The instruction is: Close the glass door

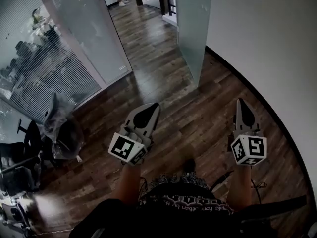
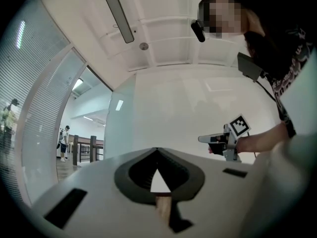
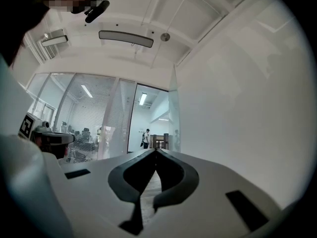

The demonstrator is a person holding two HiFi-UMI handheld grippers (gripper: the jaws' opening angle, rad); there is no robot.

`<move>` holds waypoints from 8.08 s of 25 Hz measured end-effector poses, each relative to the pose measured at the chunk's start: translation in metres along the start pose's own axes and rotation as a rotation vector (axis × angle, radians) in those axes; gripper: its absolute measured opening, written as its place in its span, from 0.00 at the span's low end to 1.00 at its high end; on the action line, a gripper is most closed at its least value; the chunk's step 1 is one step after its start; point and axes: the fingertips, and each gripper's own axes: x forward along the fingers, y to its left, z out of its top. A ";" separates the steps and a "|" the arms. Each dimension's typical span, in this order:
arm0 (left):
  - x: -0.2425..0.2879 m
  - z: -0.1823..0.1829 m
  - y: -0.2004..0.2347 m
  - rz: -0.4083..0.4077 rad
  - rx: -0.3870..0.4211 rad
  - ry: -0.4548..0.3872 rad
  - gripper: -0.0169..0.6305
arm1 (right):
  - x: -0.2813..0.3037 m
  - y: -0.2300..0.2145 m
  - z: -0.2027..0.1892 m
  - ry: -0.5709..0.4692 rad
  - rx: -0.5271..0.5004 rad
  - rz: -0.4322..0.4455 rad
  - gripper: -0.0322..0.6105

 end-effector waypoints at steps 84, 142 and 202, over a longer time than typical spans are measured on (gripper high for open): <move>0.475 -0.081 0.313 0.162 -0.016 0.027 0.03 | 0.555 -0.233 -0.049 0.007 0.025 0.043 0.05; 0.526 -0.090 0.388 0.390 0.012 0.062 0.03 | 0.722 -0.197 -0.071 0.075 0.098 0.440 0.24; 0.400 -0.077 0.435 0.683 0.038 0.073 0.03 | 0.754 -0.021 -0.065 0.040 0.064 0.710 0.24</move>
